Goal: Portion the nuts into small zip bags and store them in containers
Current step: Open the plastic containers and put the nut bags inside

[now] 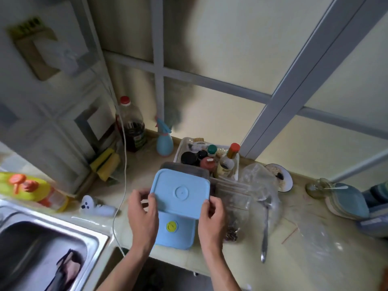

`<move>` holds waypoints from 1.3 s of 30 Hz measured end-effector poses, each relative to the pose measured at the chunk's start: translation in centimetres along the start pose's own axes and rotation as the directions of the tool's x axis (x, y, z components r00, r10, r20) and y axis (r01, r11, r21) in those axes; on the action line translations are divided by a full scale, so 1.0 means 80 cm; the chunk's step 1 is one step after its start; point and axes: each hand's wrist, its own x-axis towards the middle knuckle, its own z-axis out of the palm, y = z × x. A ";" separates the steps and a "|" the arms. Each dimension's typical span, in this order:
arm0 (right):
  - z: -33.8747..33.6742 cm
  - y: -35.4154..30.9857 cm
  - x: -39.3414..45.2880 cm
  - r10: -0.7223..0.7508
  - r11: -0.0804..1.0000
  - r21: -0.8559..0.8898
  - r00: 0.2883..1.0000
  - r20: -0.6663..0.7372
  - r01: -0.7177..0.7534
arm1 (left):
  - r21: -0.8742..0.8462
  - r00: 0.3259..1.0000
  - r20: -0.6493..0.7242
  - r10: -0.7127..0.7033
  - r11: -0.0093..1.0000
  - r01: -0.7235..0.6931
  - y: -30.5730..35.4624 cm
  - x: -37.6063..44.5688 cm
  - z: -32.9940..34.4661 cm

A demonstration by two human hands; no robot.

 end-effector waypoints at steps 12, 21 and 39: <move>-0.030 0.065 -0.055 0.131 0.984 -0.149 0.958 0.254 -0.096 | 0.242 0.977 -0.008 -0.212 0.948 0.207 -0.064 -0.087 -0.019; -0.027 0.069 -0.038 0.227 0.965 -0.223 0.866 0.445 -0.139 | 0.487 0.987 0.097 -0.128 0.871 0.065 -0.063 -0.080 -0.013; 0.014 0.014 0.002 0.210 0.700 -0.694 0.881 0.425 0.168 | 0.523 0.495 0.850 -0.178 0.181 -0.833 -0.041 -0.002 0.011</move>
